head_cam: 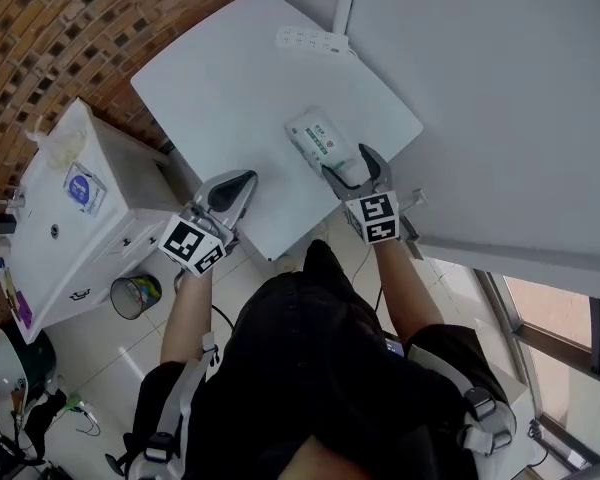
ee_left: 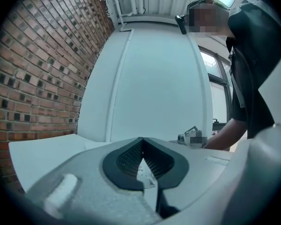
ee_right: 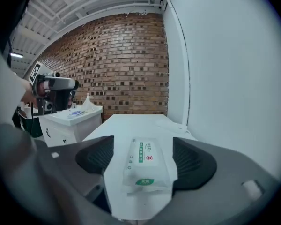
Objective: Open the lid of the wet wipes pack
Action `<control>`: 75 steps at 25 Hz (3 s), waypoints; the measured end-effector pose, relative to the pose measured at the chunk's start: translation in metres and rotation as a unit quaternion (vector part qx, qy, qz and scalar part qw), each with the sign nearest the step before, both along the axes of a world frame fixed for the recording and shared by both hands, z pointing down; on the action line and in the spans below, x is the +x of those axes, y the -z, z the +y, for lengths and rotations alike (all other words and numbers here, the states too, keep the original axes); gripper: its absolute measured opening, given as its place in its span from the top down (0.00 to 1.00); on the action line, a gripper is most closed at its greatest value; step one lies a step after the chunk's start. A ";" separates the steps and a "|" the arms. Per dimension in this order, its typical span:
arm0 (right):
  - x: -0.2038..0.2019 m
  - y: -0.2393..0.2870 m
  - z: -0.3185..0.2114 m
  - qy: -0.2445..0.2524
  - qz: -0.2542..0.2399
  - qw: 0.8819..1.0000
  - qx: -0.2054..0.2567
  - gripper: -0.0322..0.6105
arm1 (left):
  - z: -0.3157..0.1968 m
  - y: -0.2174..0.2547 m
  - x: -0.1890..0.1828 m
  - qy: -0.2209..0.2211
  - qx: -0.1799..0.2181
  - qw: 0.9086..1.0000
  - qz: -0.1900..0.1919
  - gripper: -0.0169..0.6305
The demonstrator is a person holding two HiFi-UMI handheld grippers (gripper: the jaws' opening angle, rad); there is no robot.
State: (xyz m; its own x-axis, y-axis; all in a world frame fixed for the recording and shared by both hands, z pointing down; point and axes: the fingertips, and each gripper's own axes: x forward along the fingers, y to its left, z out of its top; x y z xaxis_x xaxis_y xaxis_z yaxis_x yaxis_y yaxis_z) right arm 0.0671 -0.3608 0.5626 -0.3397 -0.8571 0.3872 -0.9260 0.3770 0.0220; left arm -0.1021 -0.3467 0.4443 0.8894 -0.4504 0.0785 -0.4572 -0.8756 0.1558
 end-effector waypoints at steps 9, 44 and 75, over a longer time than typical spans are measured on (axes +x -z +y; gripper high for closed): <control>-0.013 -0.063 -0.029 0.026 0.007 0.997 -0.069 0.14 | -0.020 -0.036 0.014 -0.007 -0.035 0.999 -0.014 0.97; -0.027 -0.129 -0.032 0.107 0.045 0.973 -0.198 0.13 | -0.088 -0.108 0.089 -0.111 0.008 0.980 -0.166 0.91; -0.029 -0.130 -0.034 0.090 0.053 0.976 -0.191 0.13 | -0.061 -0.202 0.148 -0.520 0.264 0.663 -0.469 0.61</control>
State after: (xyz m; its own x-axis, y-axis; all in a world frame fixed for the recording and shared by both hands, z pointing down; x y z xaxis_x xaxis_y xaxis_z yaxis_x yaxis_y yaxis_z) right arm 0.0380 -0.3952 0.6926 -0.4123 -0.5730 0.7083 -0.8439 0.5331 -0.0599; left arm 0.0460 -0.4081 0.6462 0.4115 0.1842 0.8926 0.7582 -0.6126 -0.2232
